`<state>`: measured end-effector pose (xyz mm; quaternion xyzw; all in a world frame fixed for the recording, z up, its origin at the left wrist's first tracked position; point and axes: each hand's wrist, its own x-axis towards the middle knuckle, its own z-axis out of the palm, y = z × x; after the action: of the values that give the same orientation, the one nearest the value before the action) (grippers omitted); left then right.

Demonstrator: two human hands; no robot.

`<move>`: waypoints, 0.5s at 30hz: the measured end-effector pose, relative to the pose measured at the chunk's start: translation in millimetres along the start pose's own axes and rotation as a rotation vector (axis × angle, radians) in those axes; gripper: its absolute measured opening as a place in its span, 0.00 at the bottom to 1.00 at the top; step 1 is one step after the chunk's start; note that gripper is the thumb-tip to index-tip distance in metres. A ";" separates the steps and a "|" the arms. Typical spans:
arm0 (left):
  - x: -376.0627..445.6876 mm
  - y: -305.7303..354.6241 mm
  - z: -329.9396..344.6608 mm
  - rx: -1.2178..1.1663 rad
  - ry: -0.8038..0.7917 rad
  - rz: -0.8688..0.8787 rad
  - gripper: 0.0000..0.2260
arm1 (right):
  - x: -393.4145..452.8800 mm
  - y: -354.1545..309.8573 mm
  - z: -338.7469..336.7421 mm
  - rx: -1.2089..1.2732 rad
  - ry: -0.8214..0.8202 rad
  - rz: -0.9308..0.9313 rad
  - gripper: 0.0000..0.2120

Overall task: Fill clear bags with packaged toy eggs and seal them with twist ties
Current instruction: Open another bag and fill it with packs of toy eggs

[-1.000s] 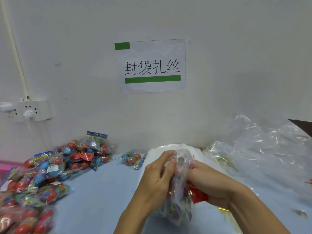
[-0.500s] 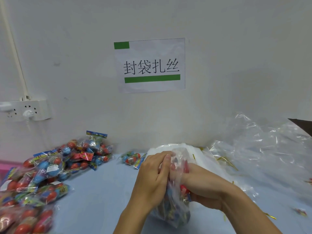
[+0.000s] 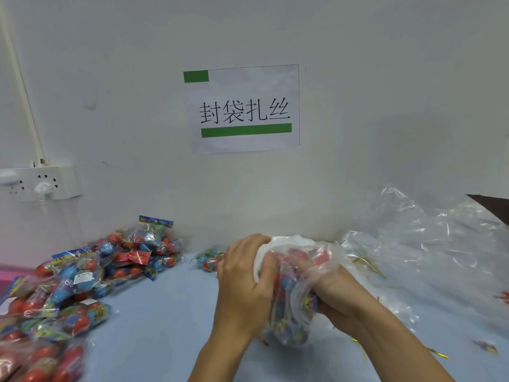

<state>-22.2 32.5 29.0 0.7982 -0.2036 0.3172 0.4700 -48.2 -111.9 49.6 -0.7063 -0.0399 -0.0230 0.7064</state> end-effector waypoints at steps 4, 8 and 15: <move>0.8 -7.4 2.9 0.006 -0.048 -0.285 0.17 | 2.3 0.3 -0.5 0.191 0.029 0.037 0.15; 0.2 -7.3 8.1 -0.288 -0.171 -0.507 0.23 | 6.0 2.2 5.7 0.266 0.086 0.058 0.17; -3.3 -5.0 8.3 -0.357 -0.381 -0.648 0.15 | 6.5 7.5 7.6 -0.040 0.198 0.032 0.11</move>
<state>-18.9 27.6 20.6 0.7713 -0.0770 -0.0409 0.6304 -41.3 -104.1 42.7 -0.7153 0.0416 -0.0821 0.6928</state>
